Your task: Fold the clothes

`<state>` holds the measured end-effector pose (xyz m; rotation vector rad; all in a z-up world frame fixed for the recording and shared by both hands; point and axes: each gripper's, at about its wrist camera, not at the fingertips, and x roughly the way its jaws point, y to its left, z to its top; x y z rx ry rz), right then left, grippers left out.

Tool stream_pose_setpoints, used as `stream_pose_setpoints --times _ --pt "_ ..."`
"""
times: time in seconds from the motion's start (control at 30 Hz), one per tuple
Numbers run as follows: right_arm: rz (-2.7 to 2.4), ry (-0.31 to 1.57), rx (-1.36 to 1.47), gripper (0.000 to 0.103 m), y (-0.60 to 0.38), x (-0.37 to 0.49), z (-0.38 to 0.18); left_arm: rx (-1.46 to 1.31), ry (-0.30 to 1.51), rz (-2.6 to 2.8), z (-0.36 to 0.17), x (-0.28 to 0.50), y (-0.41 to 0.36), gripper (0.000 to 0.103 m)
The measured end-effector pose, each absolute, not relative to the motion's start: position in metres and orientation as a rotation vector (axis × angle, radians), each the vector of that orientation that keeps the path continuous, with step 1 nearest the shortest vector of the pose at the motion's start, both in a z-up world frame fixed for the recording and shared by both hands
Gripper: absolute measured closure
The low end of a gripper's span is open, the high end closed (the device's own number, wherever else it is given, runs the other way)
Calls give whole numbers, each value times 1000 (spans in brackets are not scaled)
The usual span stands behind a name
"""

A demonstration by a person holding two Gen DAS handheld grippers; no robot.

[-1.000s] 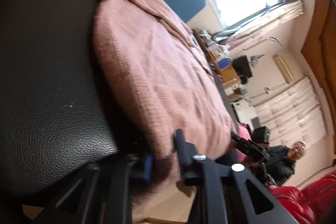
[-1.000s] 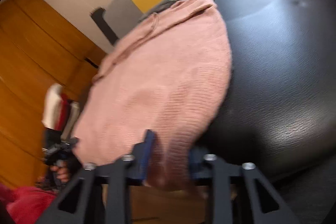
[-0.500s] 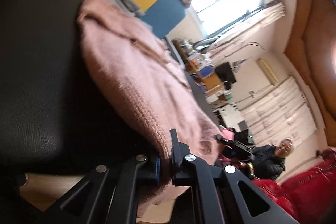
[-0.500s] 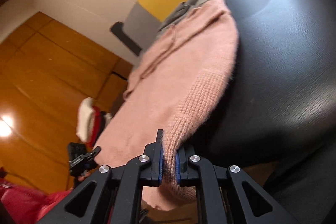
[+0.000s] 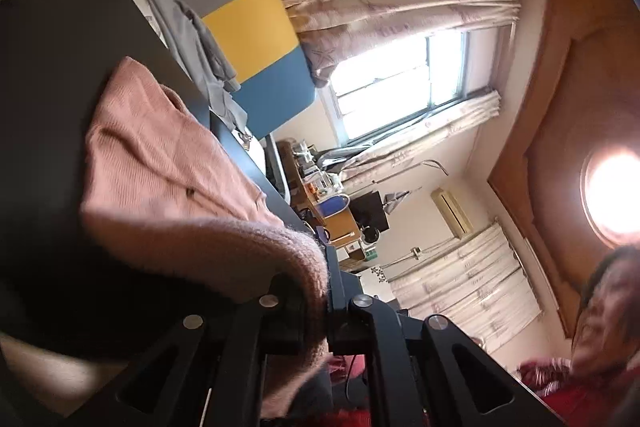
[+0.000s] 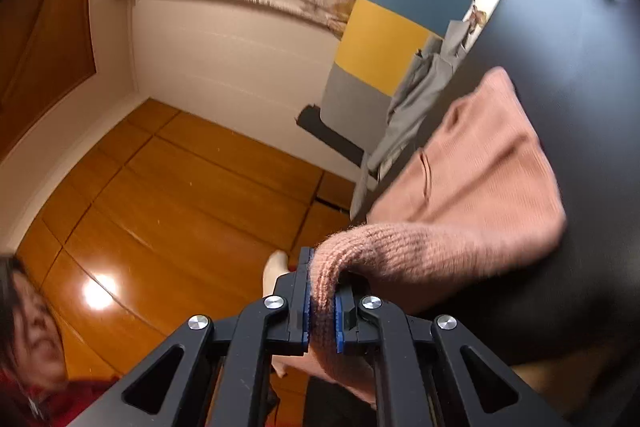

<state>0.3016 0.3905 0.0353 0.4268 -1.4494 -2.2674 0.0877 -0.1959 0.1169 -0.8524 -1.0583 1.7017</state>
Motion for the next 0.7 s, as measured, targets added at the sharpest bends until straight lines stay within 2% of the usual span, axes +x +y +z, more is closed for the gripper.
stream_pose_setpoints --times 0.2,0.47,0.6,0.7 --pt "-2305 -1458 557 94 408 217 38 -984 -1177 1703 85 5 -178 98" --pt "-2311 -1621 696 94 439 144 -5 -1123 -1387 1692 21 -76 -155 98" --pt "-2281 -1683 712 94 446 122 -17 -1111 -1417 1621 23 -91 -144 98" --pt "-2297 -1635 670 94 450 118 0 -1054 -1350 1613 51 -97 -145 98"
